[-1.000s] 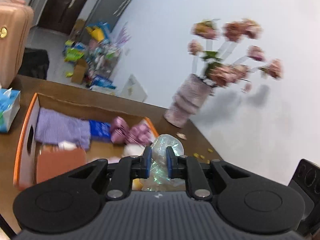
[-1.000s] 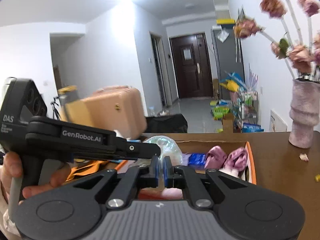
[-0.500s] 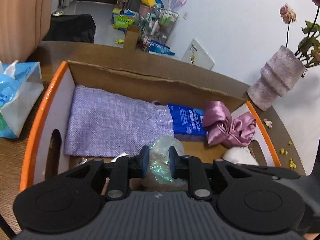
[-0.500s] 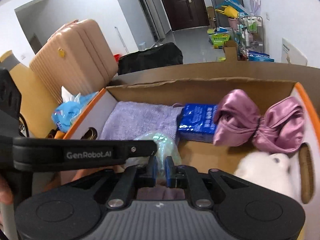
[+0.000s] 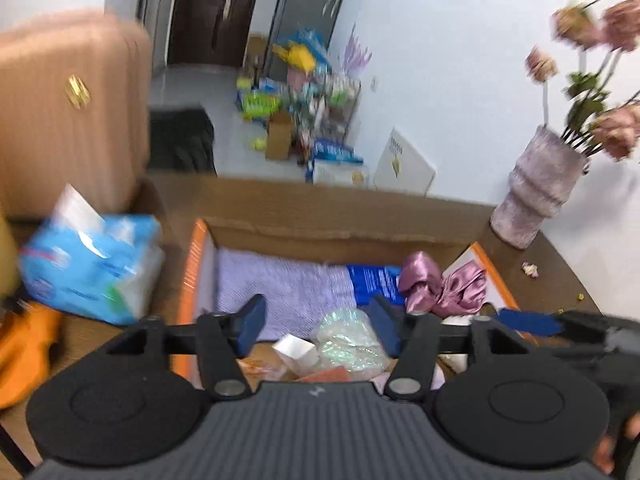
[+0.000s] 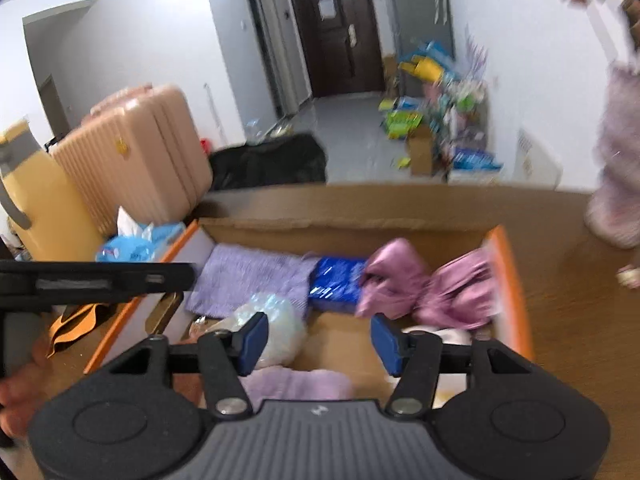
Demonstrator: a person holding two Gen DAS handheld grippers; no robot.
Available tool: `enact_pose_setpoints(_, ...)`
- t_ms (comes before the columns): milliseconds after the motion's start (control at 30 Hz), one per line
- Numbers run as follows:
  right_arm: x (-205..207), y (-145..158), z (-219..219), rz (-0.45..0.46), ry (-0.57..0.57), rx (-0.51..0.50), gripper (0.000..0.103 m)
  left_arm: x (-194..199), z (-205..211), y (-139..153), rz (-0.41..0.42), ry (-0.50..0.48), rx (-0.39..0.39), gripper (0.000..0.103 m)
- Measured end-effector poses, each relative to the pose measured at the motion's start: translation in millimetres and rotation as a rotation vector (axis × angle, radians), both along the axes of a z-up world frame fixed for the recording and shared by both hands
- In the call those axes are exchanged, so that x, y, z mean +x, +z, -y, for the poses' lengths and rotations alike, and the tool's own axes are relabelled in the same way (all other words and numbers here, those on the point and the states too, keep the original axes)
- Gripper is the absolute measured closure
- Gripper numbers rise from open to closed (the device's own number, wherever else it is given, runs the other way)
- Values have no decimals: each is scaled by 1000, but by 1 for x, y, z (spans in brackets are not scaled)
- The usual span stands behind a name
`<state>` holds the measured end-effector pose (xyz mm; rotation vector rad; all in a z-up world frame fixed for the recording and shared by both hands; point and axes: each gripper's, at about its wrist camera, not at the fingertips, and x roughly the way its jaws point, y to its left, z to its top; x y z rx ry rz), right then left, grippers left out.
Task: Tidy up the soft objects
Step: 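Move both grippers back to the table toward the light-blue fuzzy plush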
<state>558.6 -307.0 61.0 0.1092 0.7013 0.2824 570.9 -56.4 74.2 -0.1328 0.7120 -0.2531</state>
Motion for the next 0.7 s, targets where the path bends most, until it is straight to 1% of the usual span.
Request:
enact_pose_setpoints(33, -12, 12, 8, 22, -13, -2, 36, -15, -3, 12, 38, -1, 25, 32)
enact_pose_setpoints(100, -35, 31, 20, 63, -30, -21, 32, -39, -5, 27, 93, 0, 84, 28)
enact_pose_setpoints(133, -47, 40, 25, 84, -38, -32, 31, -53, -6, 34, 119, 2, 114, 23)
enact_pose_setpoints(167, -59, 49, 30, 107, -49, -45, 27, -66, -6, 40, 142, 3, 135, 20)
enact_pose_setpoints(200, -72, 57, 35, 136, -65, -57, 18, -78, -6, 45, 166, 7, 153, 13)
enact_pose_setpoints(233, -85, 63, 39, 173, -83, -66, 14, -92, -7, 50, 201, 15, 166, 3)
enact_pose_setpoints(267, -97, 68, 42, 210, -101, -70, 6, -107, -7, 54, 245, 26, 169, 1)
enact_pose_setpoints(300, -109, 73, 46, 241, -112, -75, 2, -117, -7, 56, 277, 29, 171, 1)
enact_pose_setpoints(333, -116, 75, 47, 259, -117, -83, 1, -129, -6, 59, 304, 21, 187, 1)
enact_pose_setpoints(367, -126, 79, 48, 275, -123, -94, 0, -139, -4, 61, 320, 14, 205, 0)
enact_pose_setpoints(433, -139, 85, 48, 296, -125, -104, 0, -157, 0, 65, 355, 16, 217, 0)
enact_pose_setpoints(600, -173, 98, 48, 346, -118, -88, 0, -193, 4, 70, 385, 31, 202, 0)
enact_pose_setpoints(700, -200, 89, 52, 380, -105, -46, 0, -217, 1, 56, 383, 72, 220, 0)
